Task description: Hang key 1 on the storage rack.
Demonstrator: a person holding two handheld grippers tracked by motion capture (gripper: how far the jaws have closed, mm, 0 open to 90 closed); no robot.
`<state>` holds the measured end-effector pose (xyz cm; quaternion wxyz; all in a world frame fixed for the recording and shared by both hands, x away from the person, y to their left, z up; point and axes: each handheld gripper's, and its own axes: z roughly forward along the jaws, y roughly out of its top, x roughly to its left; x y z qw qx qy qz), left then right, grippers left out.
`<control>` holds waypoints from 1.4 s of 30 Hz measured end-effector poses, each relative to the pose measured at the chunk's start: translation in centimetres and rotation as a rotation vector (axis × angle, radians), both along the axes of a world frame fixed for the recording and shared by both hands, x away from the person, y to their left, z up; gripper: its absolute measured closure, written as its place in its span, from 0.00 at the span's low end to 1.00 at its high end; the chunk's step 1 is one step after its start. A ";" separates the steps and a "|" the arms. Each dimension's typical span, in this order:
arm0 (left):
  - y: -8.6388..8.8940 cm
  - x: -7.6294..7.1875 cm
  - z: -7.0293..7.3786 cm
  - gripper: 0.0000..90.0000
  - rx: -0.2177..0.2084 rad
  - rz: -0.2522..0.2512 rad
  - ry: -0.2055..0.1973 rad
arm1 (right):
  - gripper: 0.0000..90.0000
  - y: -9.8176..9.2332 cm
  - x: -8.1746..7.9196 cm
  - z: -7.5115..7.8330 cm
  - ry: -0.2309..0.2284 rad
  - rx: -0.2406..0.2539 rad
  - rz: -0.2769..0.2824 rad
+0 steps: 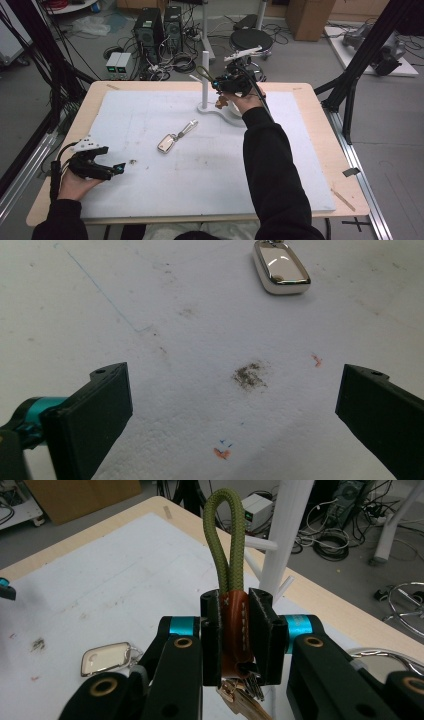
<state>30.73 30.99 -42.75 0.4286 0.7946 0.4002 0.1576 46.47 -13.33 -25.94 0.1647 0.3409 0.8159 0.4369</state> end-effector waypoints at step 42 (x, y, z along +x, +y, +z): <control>-0.1 0.1 -0.2 0.02 0.004 -0.004 0.018 | 0.85 0.3 4.7 -4.9 0.124 -0.039 -0.131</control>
